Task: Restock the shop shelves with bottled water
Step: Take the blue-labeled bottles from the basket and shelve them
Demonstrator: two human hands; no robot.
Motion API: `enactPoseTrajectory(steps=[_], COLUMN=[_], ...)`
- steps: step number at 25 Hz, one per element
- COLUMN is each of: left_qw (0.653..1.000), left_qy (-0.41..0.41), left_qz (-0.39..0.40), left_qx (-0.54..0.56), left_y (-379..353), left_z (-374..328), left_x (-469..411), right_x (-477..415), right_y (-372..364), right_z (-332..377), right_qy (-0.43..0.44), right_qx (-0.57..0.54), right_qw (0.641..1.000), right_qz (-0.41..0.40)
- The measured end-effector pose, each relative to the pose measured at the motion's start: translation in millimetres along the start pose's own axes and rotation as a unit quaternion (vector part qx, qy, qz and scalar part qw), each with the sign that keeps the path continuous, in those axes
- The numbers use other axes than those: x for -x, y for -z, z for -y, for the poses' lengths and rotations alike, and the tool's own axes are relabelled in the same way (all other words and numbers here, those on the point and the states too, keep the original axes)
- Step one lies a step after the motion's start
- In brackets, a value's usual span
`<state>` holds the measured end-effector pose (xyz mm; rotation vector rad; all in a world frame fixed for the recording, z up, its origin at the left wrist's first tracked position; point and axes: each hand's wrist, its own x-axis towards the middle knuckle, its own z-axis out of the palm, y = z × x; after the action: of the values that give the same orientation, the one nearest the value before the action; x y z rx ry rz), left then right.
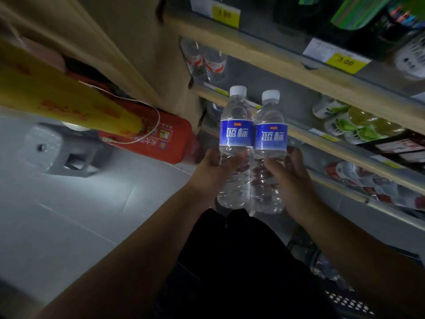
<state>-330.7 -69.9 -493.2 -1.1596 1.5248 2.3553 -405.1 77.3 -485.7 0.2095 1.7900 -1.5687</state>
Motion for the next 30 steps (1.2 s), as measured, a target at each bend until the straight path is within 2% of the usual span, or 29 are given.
enactPoseTrajectory(steps=[5, 8, 10, 16, 19, 22, 25, 27, 30], left_qw=[1.0, 0.998, 0.998, 0.998, 0.998, 0.999, 0.999, 1.0, 1.0], left_qy=[0.005, -0.021, -0.034, -0.025, -0.028, -0.019, -0.023, -0.011, 0.01], left_qz=[0.018, 0.039, 0.035, 0.064, 0.061, 0.041, 0.023, 0.012, 0.001], left_qx=[-0.005, -0.05, -0.042, -0.008, 0.007, -0.007, -0.03, -0.015, 0.011], left_y=[-5, -6, -10, -29, -39, -41, -38, -37, -39], left_z=[28, 36, 39, 47, 50, 48, 48, 46, 41], left_x=[-54, -93, -116, -175, -195, -208, -216, -219, -220], right_x=[-54, -86, -107, -161, -182, -203, -215, -218, -224], right_y=[15, 17, 21, 48, 58, 63, 64, 63, 59], right_z=[-36, -54, -62, -67, -65, -54, -38, -30, -26], right_qy=[0.015, 0.042, 0.073, 0.163, 0.173, 0.189, 0.238, 0.272, 0.332], right_qx=[-0.034, -0.055, -0.051, 0.065, 0.142, 0.224, 0.304, 0.35, 0.392], right_qw=[0.999, 0.997, 0.995, 0.982, 0.97, 0.95, 0.918, 0.893, 0.849], right_qz=[-0.016, -0.033, -0.036, -0.066, -0.09, -0.106, -0.09, -0.084, -0.122])
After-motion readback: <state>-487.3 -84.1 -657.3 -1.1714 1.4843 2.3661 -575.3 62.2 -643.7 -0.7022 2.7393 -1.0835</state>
